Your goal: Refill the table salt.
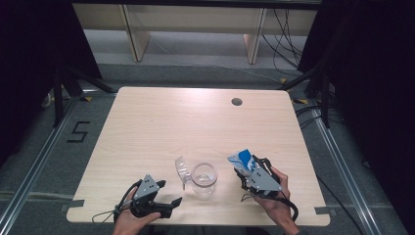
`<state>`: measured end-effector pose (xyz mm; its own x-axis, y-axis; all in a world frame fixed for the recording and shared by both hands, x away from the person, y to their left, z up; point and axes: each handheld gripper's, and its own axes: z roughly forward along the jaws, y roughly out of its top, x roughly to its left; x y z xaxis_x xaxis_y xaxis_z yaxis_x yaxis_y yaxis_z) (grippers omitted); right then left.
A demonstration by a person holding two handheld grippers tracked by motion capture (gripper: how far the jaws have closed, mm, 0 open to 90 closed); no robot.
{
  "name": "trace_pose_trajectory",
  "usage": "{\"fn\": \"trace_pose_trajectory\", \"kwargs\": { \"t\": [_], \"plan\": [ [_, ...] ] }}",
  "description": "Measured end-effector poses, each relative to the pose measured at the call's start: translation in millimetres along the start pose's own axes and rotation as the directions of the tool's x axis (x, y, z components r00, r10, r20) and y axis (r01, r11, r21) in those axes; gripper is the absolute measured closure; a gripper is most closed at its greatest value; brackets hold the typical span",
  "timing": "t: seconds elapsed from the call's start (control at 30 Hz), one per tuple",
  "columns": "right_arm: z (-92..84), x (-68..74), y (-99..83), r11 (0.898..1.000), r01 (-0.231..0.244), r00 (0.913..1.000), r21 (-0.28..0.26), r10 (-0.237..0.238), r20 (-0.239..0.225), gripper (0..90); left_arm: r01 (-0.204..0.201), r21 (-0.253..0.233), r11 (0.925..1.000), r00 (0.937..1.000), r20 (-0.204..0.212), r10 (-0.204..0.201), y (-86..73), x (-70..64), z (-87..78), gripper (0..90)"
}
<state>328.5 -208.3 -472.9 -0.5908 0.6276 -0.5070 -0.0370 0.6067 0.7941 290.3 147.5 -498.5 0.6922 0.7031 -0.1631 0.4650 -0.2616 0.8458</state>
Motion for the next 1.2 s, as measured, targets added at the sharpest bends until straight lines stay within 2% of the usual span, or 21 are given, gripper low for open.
{"fn": "trace_pose_trajectory", "kwargs": {
  "t": [0.2,0.23,0.3,0.37,0.43,0.5,0.57,0.6,0.67,0.7,0.73,0.77,0.87,0.9,0.97,1.0,1.07,1.1,1.2],
  "plan": [
    [-1.2,1.7,1.4,0.999,0.031,0.9995,0.009,-0.031,0.011,38.9,-0.004,0.009,0.9999,1.0,-0.003,0.004,0.4,-0.2,-0.4,16.2],
    [-1.2,1.4,1.9,0.999,0.051,0.9986,0.008,-0.051,0.011,38.9,-0.004,0.01,0.9999,1.0,-0.004,0.004,0.3,-0.4,-0.4,16.2],
    [-1.7,2.7,2.3,0.999,0.048,0.9988,0.014,-0.048,0.01,38.9,-0.007,0.012,0.9999,1.0,-0.005,0.007,0.3,-0.6,-0.4,16.1],
    [-1.9,3.1,3.1,0.997,0.073,0.9972,0.016,-0.073,0.016,39.0,-0.027,0.011,0.9996,0.9996,-0.003,0.027,0.8,0.4,-0.6,16.2],
    [-2.0,2.8,4.1,0.994,0.109,0.9937,0.015,-0.109,0.025,39.1,-0.011,0.011,0.9999,0.9999,-0.005,0.011,0.4,-0.4,-0.5,16.2],
    [-2.9,4.3,4.9,0.994,0.112,0.9932,0.018,-0.112,0.029,39.1,-0.006,0.011,0.9999,1.0,-0.005,0.006,0.3,-0.5,-0.5,16.2],
    [-2.6,5.1,5.8,0.99,0.14,0.9895,0.016,-0.141,0.032,39.1,-0.027,0.012,0.9996,0.9996,-0.004,0.027,0.7,0.6,-0.5,16.2],
    [-2.9,6.2,6.1,0.991,0.136,0.9902,0.014,-0.136,0.03,39.1,-0.023,0.012,0.9997,0.9997,-0.007,0.023,0.6,0.4,-0.4,16.1],
    [-1.8,6.1,6.7,0.983,0.181,0.9828,0.017,-0.182,0.033,39.1,-0.016,0.012,0.9998,0.9998,-0.008,0.016,0.4,0.4,-0.3,16.2],
    [-1.4,6.6,6.9,0.982,0.187,0.9819,0.013,-0.187,0.03,39.2,0.003,0.004,1.0,1.0,-0.007,-0.003,0.0,-0.6,0.4,16.1],
    [-0.9,6.6,7.0,0.98,0.197,0.9799,0.015,-0.197,0.03,39.2,0.002,0.006,1.0,1.0,-0.007,-0.002,0.1,-0.4,0.2,16.2],
    [-0.8,7.6,6.7,0.982,0.188,0.9815,0.023,-0.189,0.032,39.2,0.002,0.005,1.0,1.0,-0.007,-0.002,0.1,-0.4,0.2,16.2],
    [0.9,8.9,7.3,0.975,0.222,0.9744,0.019,-0.223,0.032,39.2,-0.002,0.009,1.0,1.0,-0.009,0.002,0.1,-0.2,0.1,16.2],
    [2.2,9.2,7.5,0.973,0.228,0.9735,0.02,-0.228,0.015,39.2,-0.005,0.011,0.9999,0.9999,-0.009,0.005,0.1,-0.1,-0.1,16.2],
    [3.0,9.8,8.7,0.967,0.254,0.9668,0.011,-0.254,0.029,39.2,-0.026,0.017,0.9995,0.9996,-0.013,0.026,0.6,0.4,-0.6,16.1],
    [3.5,10.0,9.2,0.963,0.268,0.963,0.012,-0.268,0.028,39.3,-0.015,0.011,0.9998,0.9998,-0.015,0.016,0.5,-0.4,-0.2,16.2],
    [3.5,11.3,9.6,0.962,0.275,0.9611,0.01,-0.275,0.028,39.4,-0.015,0.008,0.9998,0.9998,-0.015,0.016,0.5,-0.4,-0.1,16.1],
    [4.3,10.4,10.1,0.954,0.3,0.9536,0.004,-0.3,0.026,39.4,-0.012,0.008,0.9999,0.9998,-0.016,0.012,0.4,-0.5,0.0,16.2],
    [4.8,11.2,9.4,0.952,0.307,0.9511,0.011,-0.307,0.036,39.4,-0.013,0.008,0.9999,0.9998,-0.016,0.013,0.4,-0.4,0.0,16.2]
  ]
}}
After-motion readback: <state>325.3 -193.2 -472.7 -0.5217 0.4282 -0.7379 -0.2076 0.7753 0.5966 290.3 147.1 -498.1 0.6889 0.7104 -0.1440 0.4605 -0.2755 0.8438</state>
